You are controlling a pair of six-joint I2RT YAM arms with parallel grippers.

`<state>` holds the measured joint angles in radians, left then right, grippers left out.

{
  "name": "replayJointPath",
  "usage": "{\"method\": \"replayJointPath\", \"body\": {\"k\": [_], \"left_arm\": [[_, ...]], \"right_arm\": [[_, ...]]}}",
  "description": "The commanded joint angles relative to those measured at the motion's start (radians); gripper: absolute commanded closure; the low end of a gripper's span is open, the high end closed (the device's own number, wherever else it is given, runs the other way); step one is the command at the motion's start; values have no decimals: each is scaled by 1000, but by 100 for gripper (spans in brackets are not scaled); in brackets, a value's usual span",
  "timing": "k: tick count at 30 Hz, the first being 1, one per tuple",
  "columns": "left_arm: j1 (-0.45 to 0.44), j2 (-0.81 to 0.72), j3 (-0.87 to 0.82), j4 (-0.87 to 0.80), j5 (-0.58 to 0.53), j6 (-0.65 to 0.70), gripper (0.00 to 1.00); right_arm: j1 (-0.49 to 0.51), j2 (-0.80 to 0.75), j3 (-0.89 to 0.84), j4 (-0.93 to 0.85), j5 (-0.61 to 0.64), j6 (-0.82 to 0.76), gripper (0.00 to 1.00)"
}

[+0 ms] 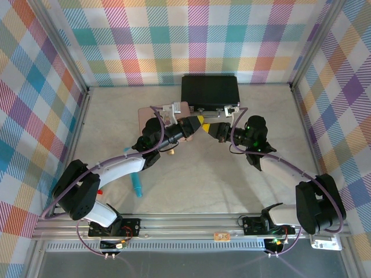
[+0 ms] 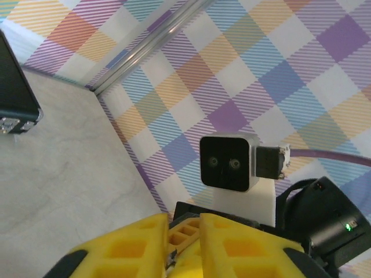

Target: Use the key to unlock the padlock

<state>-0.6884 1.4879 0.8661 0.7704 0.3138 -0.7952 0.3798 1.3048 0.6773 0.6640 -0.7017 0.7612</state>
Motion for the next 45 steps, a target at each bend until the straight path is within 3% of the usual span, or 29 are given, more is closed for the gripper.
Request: {"method": "replayJointPath", "body": {"k": [1, 3, 6, 8, 24, 31, 37, 42, 45], "left_arm": [[8, 2, 14, 20, 11, -1, 98], [7, 2, 17, 18, 6, -3, 100], [7, -4, 11, 23, -5, -3, 100], [7, -8, 7, 33, -8, -5, 100], [7, -35, -18, 73, -5, -21, 100], [8, -33, -20, 82, -5, -24, 100], [6, -31, -27, 99, -4, -31, 100], [7, -31, -36, 112, -10, -40, 100], [7, -32, -37, 116, -11, -42, 100]], "right_arm": [[1, -17, 28, -2, -17, -21, 100], [1, -26, 27, -12, -10, -25, 92], [0, -56, 7, -16, 27, -24, 68], [0, -75, -9, -4, 51, -21, 62], [1, 29, -3, 160, 2, 81, 62], [0, 28, -10, 181, 2, 96, 71], [1, 47, -8, 223, 2, 125, 71], [1, 65, -2, 251, -12, 142, 82], [1, 76, -6, 266, -14, 155, 81]]}}
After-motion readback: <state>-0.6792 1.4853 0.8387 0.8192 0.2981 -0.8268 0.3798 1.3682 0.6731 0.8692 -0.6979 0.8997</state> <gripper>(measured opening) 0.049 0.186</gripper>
